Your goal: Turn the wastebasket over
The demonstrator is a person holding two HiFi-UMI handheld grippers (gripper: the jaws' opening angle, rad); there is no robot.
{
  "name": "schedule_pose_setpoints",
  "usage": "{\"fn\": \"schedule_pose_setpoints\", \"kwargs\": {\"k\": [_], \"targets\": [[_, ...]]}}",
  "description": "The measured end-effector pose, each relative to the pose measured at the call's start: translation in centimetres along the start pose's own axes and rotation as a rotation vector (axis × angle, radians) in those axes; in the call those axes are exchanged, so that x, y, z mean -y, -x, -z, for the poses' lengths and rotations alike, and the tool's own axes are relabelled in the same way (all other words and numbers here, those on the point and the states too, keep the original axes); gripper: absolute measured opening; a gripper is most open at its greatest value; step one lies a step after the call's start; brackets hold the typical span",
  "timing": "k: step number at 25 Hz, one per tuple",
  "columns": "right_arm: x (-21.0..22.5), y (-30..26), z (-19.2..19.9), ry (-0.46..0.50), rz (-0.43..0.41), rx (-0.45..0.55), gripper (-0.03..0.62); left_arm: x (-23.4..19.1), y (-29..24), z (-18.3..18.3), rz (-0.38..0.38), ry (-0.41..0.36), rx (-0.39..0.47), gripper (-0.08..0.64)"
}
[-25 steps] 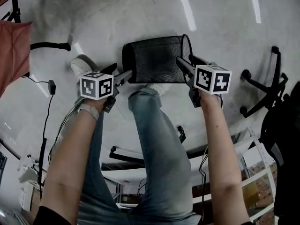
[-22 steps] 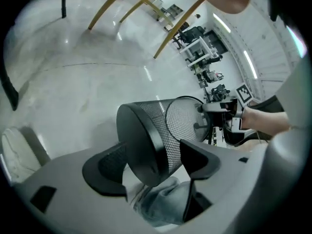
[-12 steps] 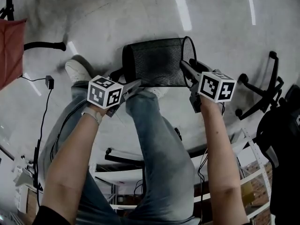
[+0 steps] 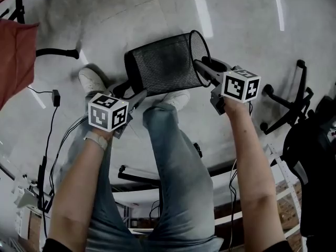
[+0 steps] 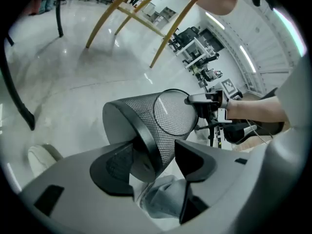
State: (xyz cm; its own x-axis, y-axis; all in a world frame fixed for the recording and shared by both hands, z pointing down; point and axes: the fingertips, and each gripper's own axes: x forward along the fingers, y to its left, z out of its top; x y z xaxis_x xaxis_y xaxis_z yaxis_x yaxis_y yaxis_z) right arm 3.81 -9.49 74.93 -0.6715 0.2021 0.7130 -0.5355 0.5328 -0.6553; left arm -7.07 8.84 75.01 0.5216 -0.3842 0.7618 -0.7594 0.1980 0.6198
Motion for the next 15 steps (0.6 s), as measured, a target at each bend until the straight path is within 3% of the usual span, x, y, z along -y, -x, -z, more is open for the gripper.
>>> {"fn": "schedule_pose_setpoints", "kwargs": {"k": [9,12,15], "targets": [[-0.5,-2.4,-1.6,-0.044,-0.256,0.066,0.187,2.2,5.5,-2.7,-0.034,-0.054,0.058,0.25],[0.6,-2.3,-1.5,-0.059,-0.274,0.09,0.194,3.7,5.5,-3.1,-0.009,-0.075,0.073,0.247],[2.5,-1.4,-2.2,-0.062,-0.206,0.155,0.222,5.9,5.1,-3.9,0.043,-0.119,0.089,0.23]]}}
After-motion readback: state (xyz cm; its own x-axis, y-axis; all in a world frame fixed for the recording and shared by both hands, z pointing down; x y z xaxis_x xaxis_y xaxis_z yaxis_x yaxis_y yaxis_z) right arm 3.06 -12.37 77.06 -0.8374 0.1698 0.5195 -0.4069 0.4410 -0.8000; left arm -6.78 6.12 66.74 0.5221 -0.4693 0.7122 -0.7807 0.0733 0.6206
